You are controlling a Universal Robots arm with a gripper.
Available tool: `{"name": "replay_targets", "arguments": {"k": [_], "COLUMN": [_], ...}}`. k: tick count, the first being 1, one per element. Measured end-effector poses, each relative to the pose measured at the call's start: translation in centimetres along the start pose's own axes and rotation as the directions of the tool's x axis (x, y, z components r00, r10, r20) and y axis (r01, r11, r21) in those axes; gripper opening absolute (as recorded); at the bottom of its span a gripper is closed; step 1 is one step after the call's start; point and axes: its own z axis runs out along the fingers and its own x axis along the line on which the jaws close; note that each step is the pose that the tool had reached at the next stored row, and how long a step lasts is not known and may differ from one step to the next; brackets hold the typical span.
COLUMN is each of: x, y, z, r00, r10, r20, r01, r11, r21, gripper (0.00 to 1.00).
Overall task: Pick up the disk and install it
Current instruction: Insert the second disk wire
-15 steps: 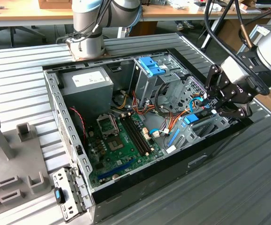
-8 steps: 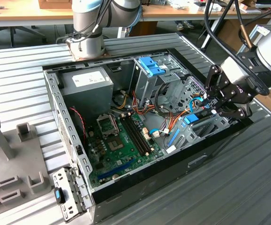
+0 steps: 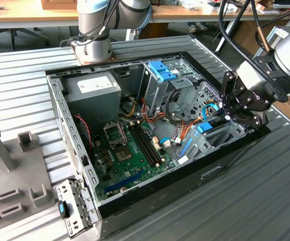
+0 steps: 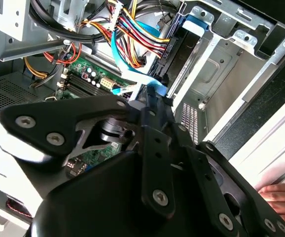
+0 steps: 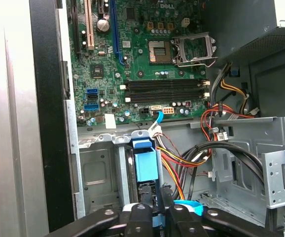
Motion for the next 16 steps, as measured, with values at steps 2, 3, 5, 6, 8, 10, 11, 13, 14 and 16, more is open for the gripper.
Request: {"name": "replay_targets", "arguments": {"k": [2, 3, 5, 6, 8, 10, 11, 13, 14, 16], "x": [0.0, 0.0, 0.0, 0.01, 0.01, 0.01, 0.01, 0.01, 0.01, 0.01], "y": [0.0, 0.0, 0.0, 0.0, 0.0, 0.0, 0.0, 0.0, 0.0, 0.0], "z": [0.01, 0.01, 0.02, 0.02, 0.03, 0.03, 0.04, 0.04, 0.05, 0.05], "r00": [1.0, 1.0, 1.0, 1.0, 1.0, 1.0, 1.0, 1.0, 1.0, 1.0], "r10": [0.0, 0.0, 0.0, 0.0, 0.0, 0.0, 0.0, 0.0, 0.0, 0.0], "r20": [0.0, 0.0, 0.0, 0.0001, 0.0001, 0.0, 0.0, 0.0, 0.0001, 0.0], "r01": [0.0, 0.0, 0.0, 0.0, 0.0, 0.0, 0.0, 0.0, 0.0, 0.0], "r11": [1.0, 1.0, 1.0, 1.0, 1.0, 1.0, 1.0, 1.0, 1.0, 1.0], "r21": [0.0, 0.0, 0.0, 0.0, 0.0, 0.0, 0.0, 0.0, 0.0, 0.0], "gripper": [0.13, 0.13, 0.13, 0.13, 0.13, 0.13, 0.13, 0.15, 0.21, 0.21]}}
